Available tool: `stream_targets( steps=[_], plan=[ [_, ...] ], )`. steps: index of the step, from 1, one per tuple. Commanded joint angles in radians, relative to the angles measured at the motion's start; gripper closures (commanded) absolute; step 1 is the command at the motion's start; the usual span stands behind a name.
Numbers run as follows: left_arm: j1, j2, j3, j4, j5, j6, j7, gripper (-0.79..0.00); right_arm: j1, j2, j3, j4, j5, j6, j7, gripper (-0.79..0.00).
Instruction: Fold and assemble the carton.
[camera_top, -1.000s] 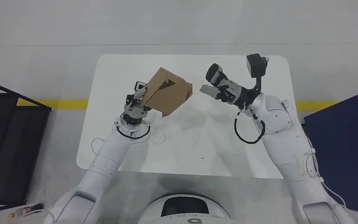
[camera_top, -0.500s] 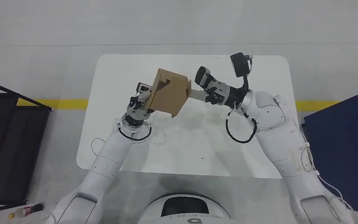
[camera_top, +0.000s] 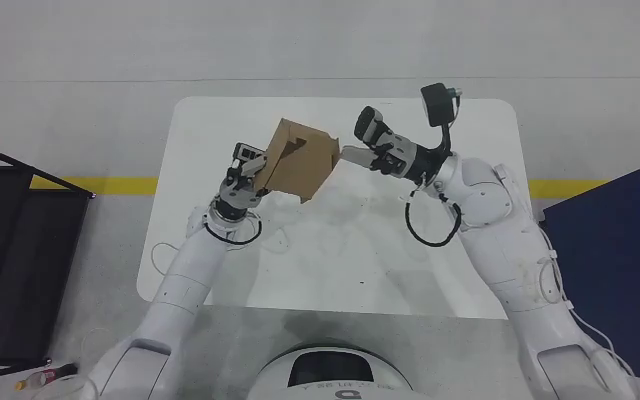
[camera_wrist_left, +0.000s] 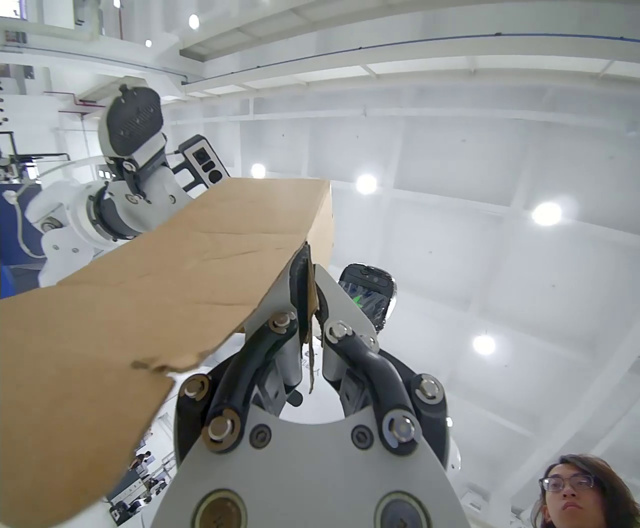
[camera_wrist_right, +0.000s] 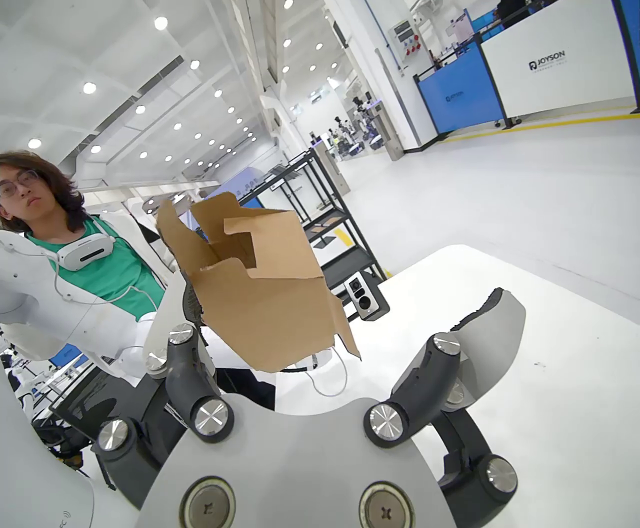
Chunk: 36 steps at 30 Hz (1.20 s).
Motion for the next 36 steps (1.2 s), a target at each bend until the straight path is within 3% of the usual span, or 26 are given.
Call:
stream_targets(
  steps=[1,10,26,31,36],
  plan=[
    [0.001,0.002,-0.031,-0.012,0.056,0.000,0.000,0.000,-0.006,0.002,0.007,-0.005,-0.002,0.008,0.002,-0.785],
    [0.020,-0.001,-0.111,-0.106,0.142,0.000,0.000,0.000,0.023,0.005,-0.005,-0.001,0.006,0.063,0.068,-0.785],
    [0.000,-0.036,-0.185,-0.025,0.216,-0.055,0.055,0.000,0.077,0.008,-0.072,-0.028,0.005,0.102,0.221,-0.785],
    [0.001,-0.044,-0.195,-0.028,0.232,-0.058,0.058,0.000,0.084,0.007,-0.086,-0.021,-0.001,0.105,0.210,-0.785],
    [0.010,-0.046,-0.208,-0.040,0.287,-0.060,0.060,0.000,0.063,0.007,-0.059,-0.025,-0.002,0.090,0.112,-0.785]
  ],
)
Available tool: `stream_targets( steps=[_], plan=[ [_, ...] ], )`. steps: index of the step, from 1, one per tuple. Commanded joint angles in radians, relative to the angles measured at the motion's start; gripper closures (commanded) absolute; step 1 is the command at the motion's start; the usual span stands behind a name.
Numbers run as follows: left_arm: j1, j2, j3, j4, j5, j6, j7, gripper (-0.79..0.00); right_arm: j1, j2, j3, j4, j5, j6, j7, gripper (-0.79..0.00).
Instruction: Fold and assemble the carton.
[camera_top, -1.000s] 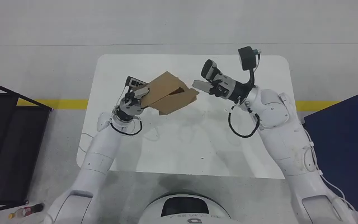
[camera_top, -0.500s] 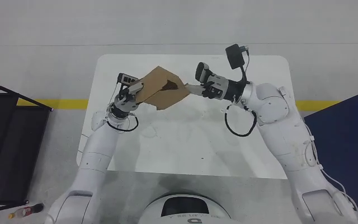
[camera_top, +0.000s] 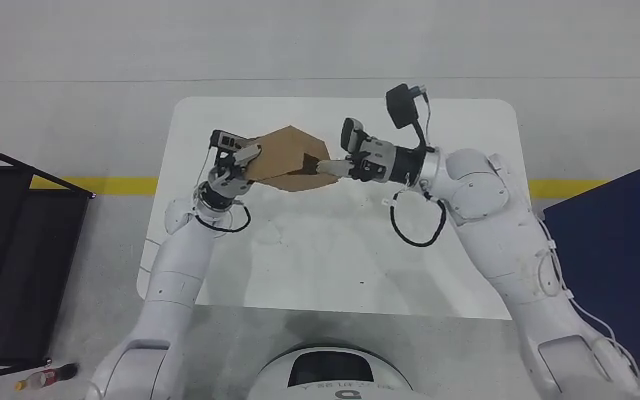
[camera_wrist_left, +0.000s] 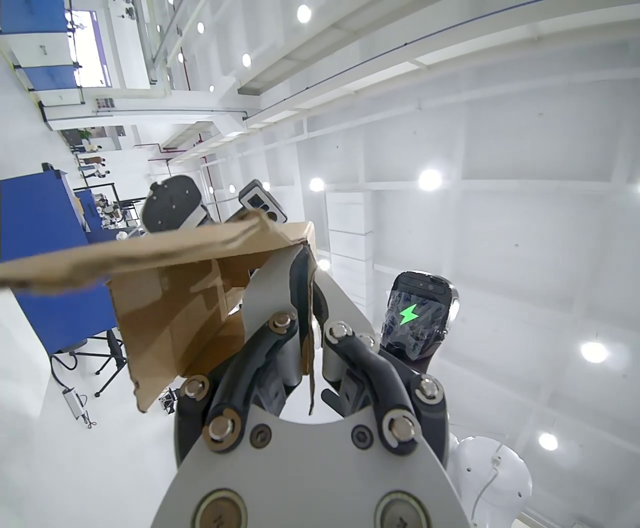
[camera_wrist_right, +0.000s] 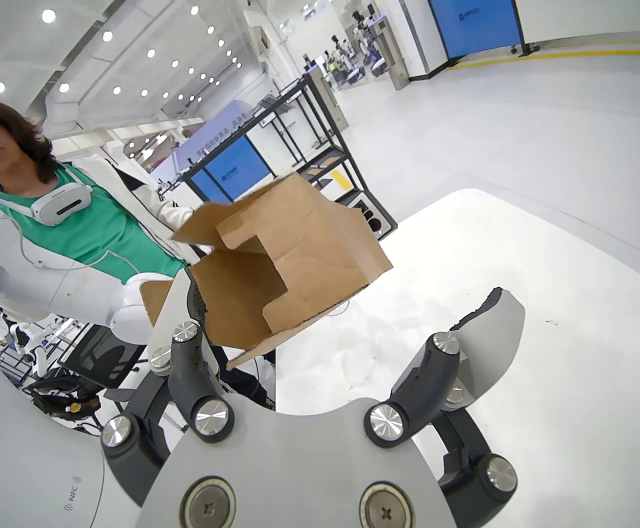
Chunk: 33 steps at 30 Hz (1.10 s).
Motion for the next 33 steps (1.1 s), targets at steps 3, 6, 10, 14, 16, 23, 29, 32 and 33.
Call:
stream_targets(
  steps=[3,6,10,14,16,23,29,32,33],
  plan=[
    [0.012,0.000,-0.011,-0.017,0.041,-0.014,0.014,0.000,-0.023,0.003,0.017,-0.019,-0.021,-0.015,-0.034,-0.785],
    [0.021,0.000,-0.015,-0.027,0.050,-0.013,0.013,0.000,-0.025,0.005,0.010,-0.037,-0.044,-0.010,-0.015,-0.785],
    [0.026,0.001,-0.015,-0.039,0.083,-0.011,0.011,0.000,-0.010,0.003,-0.013,-0.051,-0.069,0.010,0.004,-0.785],
    [0.030,0.001,-0.012,-0.059,0.088,-0.002,0.002,0.000,0.018,-0.001,-0.036,-0.043,-0.088,0.044,0.020,-0.785],
    [0.033,0.001,-0.015,-0.067,0.083,0.000,0.001,0.000,0.033,-0.002,-0.045,-0.029,-0.091,0.061,0.038,-0.785],
    [0.044,-0.003,-0.040,-0.088,0.030,0.029,-0.028,0.000,0.069,-0.002,-0.064,0.021,-0.070,0.068,0.099,-0.785],
    [0.043,-0.010,-0.043,-0.096,0.029,0.054,-0.054,0.000,0.097,-0.006,-0.090,0.045,-0.064,0.076,0.128,-0.785],
    [0.040,-0.015,-0.038,-0.099,0.037,0.056,-0.056,0.000,0.109,-0.008,-0.105,0.047,-0.065,0.078,0.131,-0.785],
    [0.039,-0.016,-0.038,-0.098,0.040,0.056,-0.056,0.000,0.112,-0.009,-0.107,0.048,-0.066,0.079,0.131,-0.785]
  ],
)
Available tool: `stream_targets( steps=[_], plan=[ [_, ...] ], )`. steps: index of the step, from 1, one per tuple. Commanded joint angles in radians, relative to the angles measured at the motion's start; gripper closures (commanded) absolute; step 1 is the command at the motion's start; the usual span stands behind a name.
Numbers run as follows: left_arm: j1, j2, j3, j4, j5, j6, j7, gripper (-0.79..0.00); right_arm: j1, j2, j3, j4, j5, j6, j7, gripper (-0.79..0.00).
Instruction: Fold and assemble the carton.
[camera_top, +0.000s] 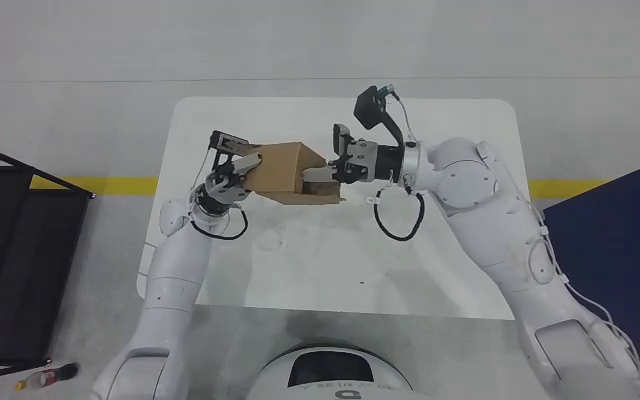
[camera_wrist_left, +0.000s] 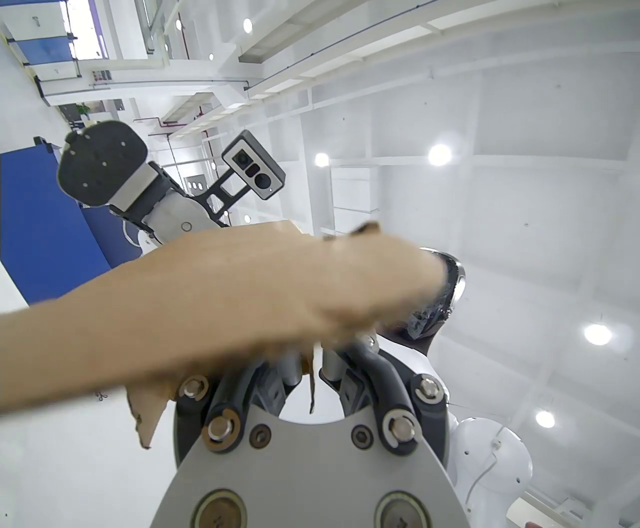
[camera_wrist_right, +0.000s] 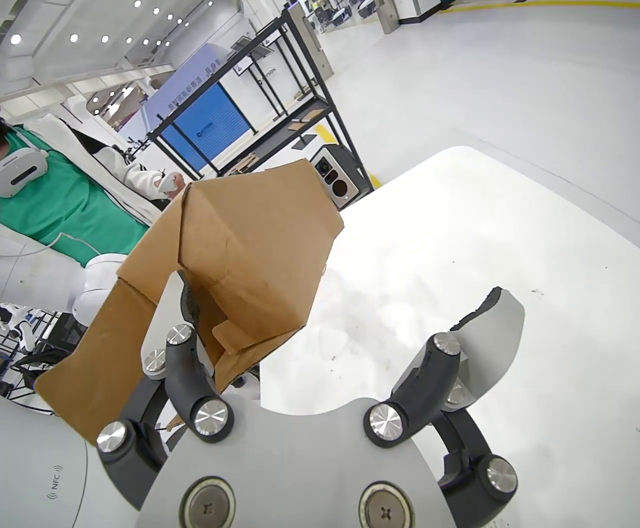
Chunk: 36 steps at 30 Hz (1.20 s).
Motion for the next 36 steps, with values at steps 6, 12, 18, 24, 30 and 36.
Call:
stream_targets(
  steps=[6,12,18,24,30,36],
  plan=[
    [-0.004,-0.007,0.009,0.009,-0.006,0.000,0.000,0.000,0.009,-0.003,-0.016,0.001,-0.005,0.010,-0.004,-0.785],
    [-0.016,-0.019,-0.003,0.112,-0.112,0.000,0.000,0.000,-0.032,0.008,0.060,-0.009,0.001,-0.034,-0.105,-0.785],
    [-0.030,-0.040,0.022,0.182,-0.251,0.000,0.000,0.000,-0.119,0.024,0.155,-0.015,0.024,-0.067,-0.197,-0.785],
    [-0.043,-0.044,0.044,0.200,-0.272,0.000,0.000,0.000,-0.144,0.028,0.149,-0.025,0.045,-0.099,-0.167,-0.785],
    [-0.058,-0.046,0.059,0.200,-0.274,0.000,0.000,0.000,-0.115,0.022,0.111,-0.012,0.050,-0.084,-0.148,-0.785],
    [-0.057,-0.047,0.072,0.191,-0.275,0.000,0.000,0.000,-0.075,0.013,0.063,0.010,0.060,-0.083,-0.127,-0.785]
  ],
)
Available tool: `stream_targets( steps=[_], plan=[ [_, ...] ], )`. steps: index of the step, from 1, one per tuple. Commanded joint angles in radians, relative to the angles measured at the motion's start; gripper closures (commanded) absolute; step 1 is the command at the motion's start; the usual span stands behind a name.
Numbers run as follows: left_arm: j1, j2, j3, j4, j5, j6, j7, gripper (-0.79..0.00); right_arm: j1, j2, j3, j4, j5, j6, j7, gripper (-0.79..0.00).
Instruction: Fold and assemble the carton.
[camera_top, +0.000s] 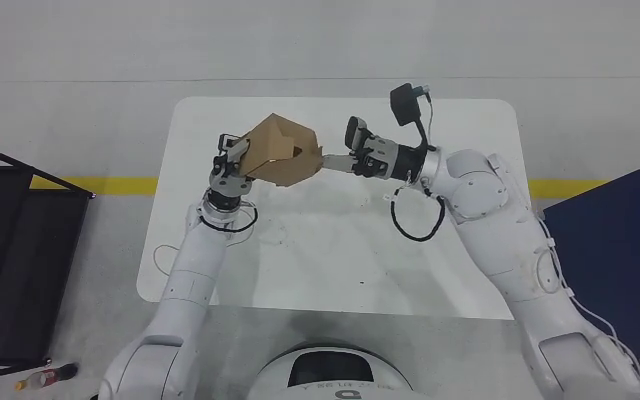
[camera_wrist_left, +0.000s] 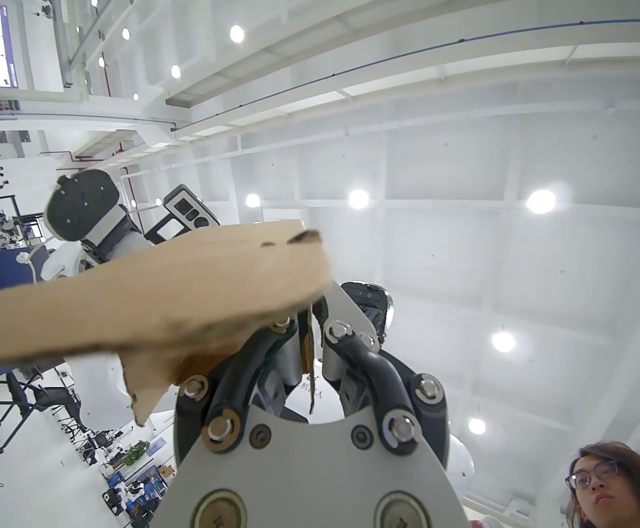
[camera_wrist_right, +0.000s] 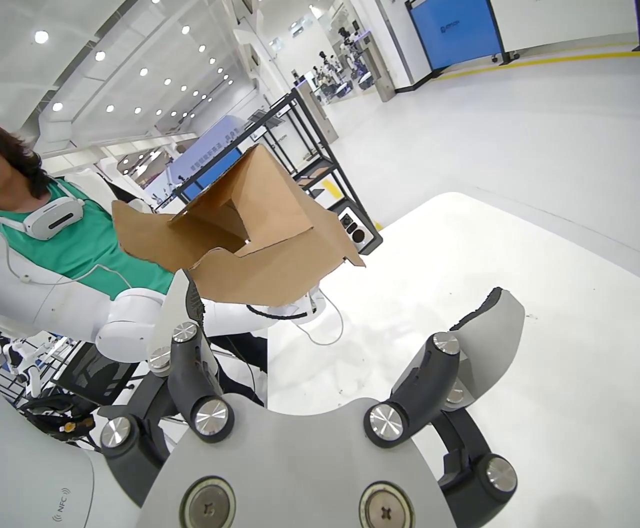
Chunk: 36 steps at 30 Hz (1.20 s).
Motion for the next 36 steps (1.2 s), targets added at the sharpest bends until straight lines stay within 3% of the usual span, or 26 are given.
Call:
stream_targets(
  steps=[1,14,25,36],
  plan=[
    [0.002,0.000,0.004,-0.003,0.000,0.000,0.000,0.000,0.011,-0.003,-0.013,0.006,0.004,-0.001,0.004,-0.785],
    [0.011,-0.002,0.025,-0.021,0.000,0.000,0.000,0.000,0.063,-0.019,-0.086,0.029,-0.002,0.018,0.019,-0.785],
    [0.026,0.004,0.032,-0.028,0.009,0.000,0.000,0.000,-0.007,-0.004,0.003,-0.035,-0.020,-0.028,-0.076,-0.785],
    [0.028,0.007,0.051,-0.025,0.014,0.000,0.000,0.000,0.029,-0.014,-0.047,-0.039,-0.031,-0.025,-0.070,-0.785]
  ],
)
